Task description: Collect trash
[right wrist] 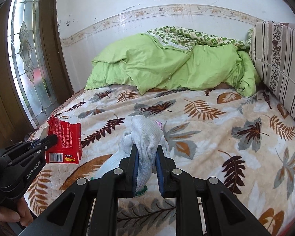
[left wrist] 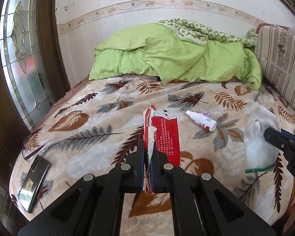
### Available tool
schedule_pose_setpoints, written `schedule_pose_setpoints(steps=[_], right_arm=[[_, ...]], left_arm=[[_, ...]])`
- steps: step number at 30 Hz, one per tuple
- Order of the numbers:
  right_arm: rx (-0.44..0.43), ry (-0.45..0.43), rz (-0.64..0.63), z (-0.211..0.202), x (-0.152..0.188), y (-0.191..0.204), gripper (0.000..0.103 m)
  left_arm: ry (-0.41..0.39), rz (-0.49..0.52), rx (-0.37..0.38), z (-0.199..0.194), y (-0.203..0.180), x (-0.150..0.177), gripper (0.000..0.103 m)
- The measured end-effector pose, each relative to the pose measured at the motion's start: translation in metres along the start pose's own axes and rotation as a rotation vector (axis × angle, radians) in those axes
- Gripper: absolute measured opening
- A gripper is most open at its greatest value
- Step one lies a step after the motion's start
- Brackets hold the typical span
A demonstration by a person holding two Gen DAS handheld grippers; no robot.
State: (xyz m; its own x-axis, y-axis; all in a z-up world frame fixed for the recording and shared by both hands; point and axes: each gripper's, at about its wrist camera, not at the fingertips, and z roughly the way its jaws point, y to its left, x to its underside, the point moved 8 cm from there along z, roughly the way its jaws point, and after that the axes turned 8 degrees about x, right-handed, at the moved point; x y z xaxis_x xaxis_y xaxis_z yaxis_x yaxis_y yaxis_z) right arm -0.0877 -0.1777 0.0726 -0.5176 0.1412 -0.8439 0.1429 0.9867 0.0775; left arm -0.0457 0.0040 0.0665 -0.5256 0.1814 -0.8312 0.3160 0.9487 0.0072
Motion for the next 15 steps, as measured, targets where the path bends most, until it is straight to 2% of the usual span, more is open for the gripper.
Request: schedule_pose_setpoints(steps=[15], right_arm=[[0.001,0.007,-0.001,0.0014,0.0004,0.0023,0.017]], left_arm=[[-0.006,0.011,0.007,0.0035,-0.0035,-0.0021,0.004]])
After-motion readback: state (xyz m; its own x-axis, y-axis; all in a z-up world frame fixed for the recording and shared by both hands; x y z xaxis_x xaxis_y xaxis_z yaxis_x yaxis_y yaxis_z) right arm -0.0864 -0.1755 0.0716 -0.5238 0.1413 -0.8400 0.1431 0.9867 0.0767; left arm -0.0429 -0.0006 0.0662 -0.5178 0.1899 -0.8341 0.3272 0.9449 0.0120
